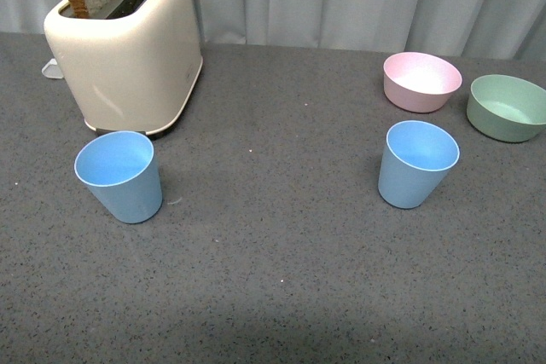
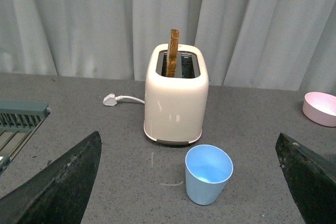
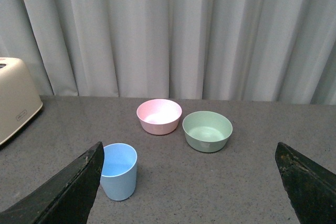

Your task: Stack blue cups with both arms

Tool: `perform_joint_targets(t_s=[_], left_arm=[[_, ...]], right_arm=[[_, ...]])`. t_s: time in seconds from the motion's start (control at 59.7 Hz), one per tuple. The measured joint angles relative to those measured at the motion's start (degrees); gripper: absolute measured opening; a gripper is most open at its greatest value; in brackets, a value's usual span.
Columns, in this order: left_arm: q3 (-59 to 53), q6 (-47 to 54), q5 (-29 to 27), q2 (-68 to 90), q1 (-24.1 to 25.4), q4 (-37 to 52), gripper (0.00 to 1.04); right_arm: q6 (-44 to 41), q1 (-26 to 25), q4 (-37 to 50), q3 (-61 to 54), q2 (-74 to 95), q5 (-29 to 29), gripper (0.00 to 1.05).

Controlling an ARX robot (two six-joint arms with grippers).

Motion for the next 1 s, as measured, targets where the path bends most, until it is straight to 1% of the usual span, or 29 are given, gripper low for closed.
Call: perform_joint_targets(t_s=[1.004], left_arm=[[0.0,0.0,0.0,0.0,0.0,0.0,0.98]], right_arm=[[0.0,0.0,0.0,0.0,0.0,0.0,0.95]])
